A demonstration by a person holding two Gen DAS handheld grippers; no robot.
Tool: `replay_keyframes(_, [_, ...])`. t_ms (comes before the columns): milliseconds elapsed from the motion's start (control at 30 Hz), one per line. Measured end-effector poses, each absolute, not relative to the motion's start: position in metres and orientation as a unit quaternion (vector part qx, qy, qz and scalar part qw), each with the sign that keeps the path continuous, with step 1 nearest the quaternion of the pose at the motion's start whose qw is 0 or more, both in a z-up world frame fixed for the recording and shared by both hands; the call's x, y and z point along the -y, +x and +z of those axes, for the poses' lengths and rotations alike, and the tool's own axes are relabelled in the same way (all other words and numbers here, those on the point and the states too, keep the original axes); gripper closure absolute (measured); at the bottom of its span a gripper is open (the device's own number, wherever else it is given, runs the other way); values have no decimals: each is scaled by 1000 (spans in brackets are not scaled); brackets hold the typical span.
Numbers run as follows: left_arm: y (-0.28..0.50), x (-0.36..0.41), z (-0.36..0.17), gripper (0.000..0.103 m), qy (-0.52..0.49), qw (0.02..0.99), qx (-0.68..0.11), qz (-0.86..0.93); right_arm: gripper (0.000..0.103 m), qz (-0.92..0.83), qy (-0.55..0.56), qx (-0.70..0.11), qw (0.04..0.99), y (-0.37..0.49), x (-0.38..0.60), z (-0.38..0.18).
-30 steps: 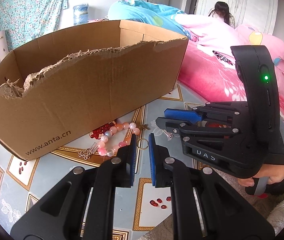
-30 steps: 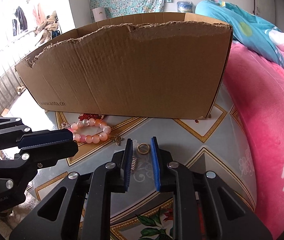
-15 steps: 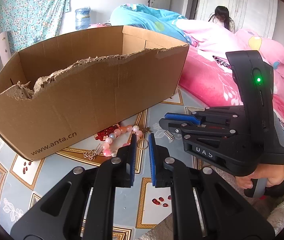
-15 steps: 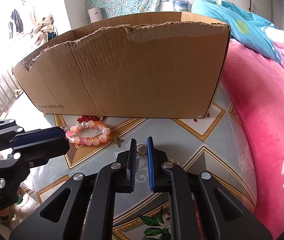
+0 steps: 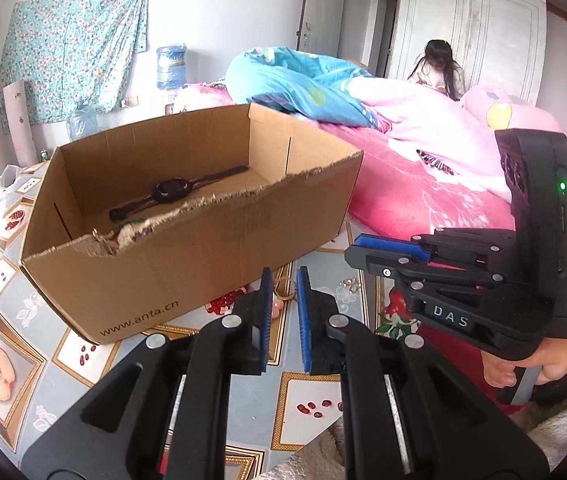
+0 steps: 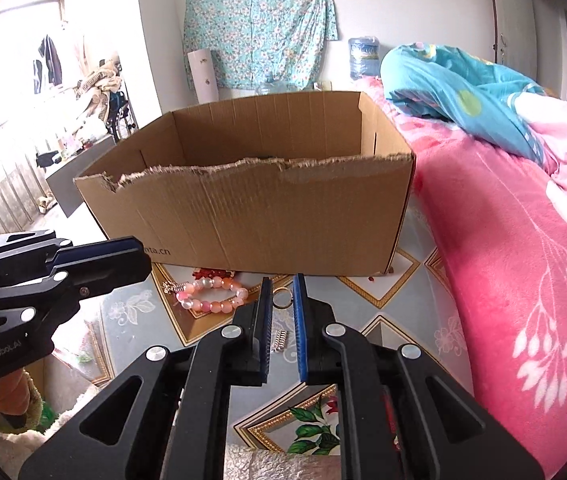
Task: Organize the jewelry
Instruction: 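Lift the gold ring with the left gripper and carry it over the box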
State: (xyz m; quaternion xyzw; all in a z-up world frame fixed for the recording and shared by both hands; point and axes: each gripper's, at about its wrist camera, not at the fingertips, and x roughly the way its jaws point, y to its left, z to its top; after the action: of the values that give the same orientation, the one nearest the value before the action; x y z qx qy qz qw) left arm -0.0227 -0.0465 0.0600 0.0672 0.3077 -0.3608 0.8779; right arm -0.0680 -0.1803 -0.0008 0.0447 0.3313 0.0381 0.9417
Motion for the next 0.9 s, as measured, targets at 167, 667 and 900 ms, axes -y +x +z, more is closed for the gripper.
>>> replay_keyframes(167, [-15,37,97,92,56,889,-271,-365,93,56,41,-280,958,-73,182,38])
replay_keyframes(667, [160,74,88,92,21,849,-436,-297,92,147,111,-392,901,94,210,51])
replay_keyframes(900, [193,88,67,92,18,827,-491,-274,92,148,126,-449,872,136,218,32])
